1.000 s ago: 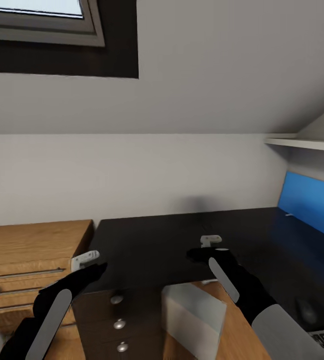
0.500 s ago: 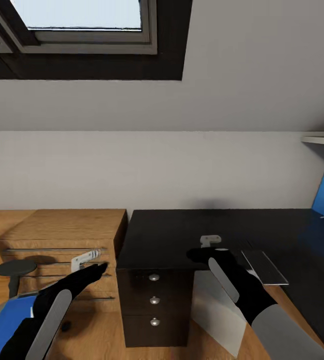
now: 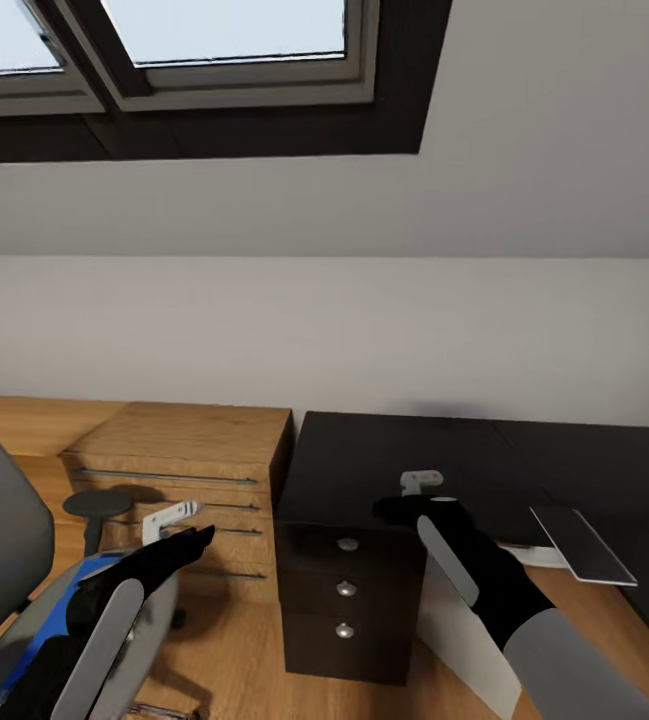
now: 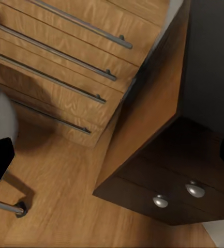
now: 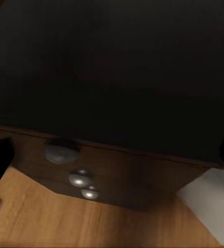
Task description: In the bedroom, organize the workspace by keeping the computer under the desk, ensuring the monitor is on the desk, placing the keyboard on the desk next to the monitor, placing the mouse on the desk next to the keyboard, moving the folder from the swivel chair onto the desk next to the mouse, stacking the notebook on top of the folder with the pen on top of the notebook, and positioning the swivel chair next to the desk.
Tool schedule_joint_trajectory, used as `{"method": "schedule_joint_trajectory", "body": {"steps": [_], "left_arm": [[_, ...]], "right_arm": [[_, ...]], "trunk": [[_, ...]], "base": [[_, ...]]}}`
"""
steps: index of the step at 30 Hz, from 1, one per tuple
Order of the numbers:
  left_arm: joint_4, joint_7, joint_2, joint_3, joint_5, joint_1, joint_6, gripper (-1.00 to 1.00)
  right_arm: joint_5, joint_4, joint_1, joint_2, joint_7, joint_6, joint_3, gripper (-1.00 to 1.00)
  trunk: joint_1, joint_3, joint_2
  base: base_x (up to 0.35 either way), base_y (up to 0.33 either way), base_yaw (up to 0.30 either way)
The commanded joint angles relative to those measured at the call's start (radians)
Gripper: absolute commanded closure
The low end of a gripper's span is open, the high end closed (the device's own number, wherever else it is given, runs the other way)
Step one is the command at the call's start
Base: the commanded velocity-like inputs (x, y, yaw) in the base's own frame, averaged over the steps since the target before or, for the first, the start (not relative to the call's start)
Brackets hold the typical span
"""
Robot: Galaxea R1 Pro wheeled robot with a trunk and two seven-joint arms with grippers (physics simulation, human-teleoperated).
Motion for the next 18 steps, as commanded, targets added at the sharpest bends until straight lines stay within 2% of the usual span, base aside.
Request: {"method": "schedule_joint_trajectory", "body": {"steps": [1,8,18], "left_arm": [[-0.001,0.010,0.001,-0.002,0.011,-0.001,0.001,-1.00],[-0.001,0.010,0.001,-0.002,0.012,-0.001,0.001,-1.00],[-0.001,0.011,0.001,-0.002,0.012,-0.001,0.001,-1.00]], "right_arm": [[-0.011,-0.002,-0.001,-0.001,-0.010,0.002,0.007,-1.00],[-0.010,-0.002,-0.001,-0.001,-0.010,-0.002,0.056,-1.00],[-0.010,-0.002,-0.001,0.001,-0.011,-0.004,0.072,-1.00]], "trunk": [[0.000,-0.002,-0.001],[0.000,-0.010,-0.001],[0.000,-0.019,-0.001]], "base": [[-0.004,0.003,0.222],[-0.002,0.001,0.222],[0.000,0.000,0.233]]}}
